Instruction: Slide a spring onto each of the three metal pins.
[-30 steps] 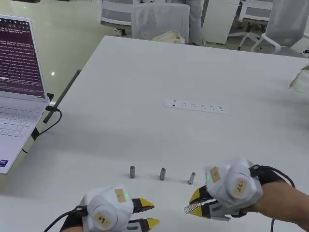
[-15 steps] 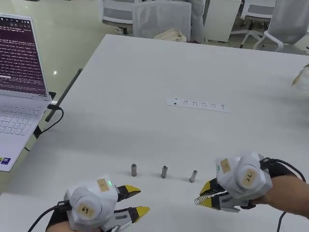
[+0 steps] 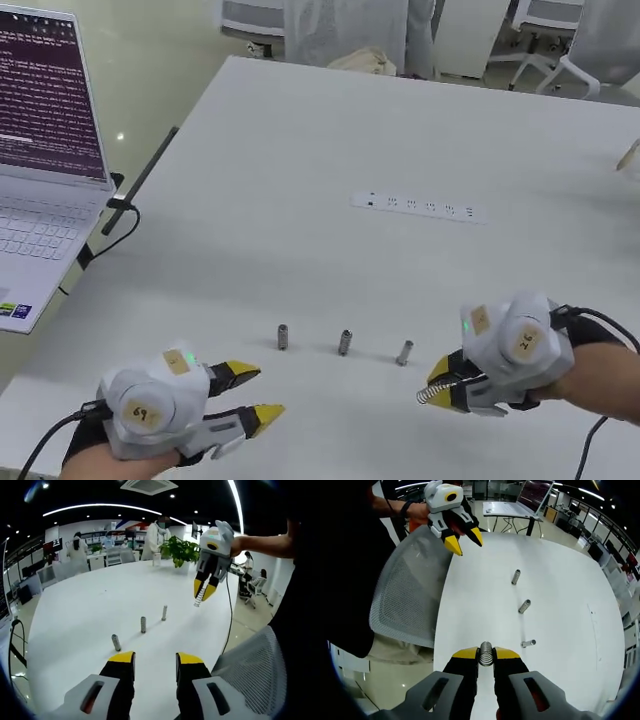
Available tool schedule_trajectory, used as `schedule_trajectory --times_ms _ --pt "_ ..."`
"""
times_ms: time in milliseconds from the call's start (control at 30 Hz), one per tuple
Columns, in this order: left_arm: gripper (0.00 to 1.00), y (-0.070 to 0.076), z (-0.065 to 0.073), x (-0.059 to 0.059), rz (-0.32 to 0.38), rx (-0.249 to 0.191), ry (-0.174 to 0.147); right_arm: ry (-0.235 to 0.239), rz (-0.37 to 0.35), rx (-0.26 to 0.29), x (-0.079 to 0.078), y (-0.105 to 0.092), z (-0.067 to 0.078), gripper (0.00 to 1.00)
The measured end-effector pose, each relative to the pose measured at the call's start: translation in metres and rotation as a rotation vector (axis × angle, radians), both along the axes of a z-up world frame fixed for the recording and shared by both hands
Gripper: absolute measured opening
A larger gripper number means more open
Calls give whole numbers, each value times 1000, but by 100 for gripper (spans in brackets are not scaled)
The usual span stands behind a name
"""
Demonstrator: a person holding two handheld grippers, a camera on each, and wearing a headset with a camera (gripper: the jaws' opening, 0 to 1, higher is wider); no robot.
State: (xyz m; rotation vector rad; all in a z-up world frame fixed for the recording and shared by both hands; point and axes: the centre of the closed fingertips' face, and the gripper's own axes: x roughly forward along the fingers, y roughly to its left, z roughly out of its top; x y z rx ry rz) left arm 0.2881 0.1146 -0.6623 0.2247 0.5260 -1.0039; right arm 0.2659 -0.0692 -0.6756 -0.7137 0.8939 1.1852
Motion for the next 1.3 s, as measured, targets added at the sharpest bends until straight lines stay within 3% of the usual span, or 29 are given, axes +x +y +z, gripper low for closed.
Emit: schedule_trajectory --times_ms 467,1300 --pt "33 29 -3 10 69 8 3 8 -11 -28 19 -7 -3 8" --pt "47 49 -8 12 124 1 37 9 -1 -81 64 -8 -10 8"
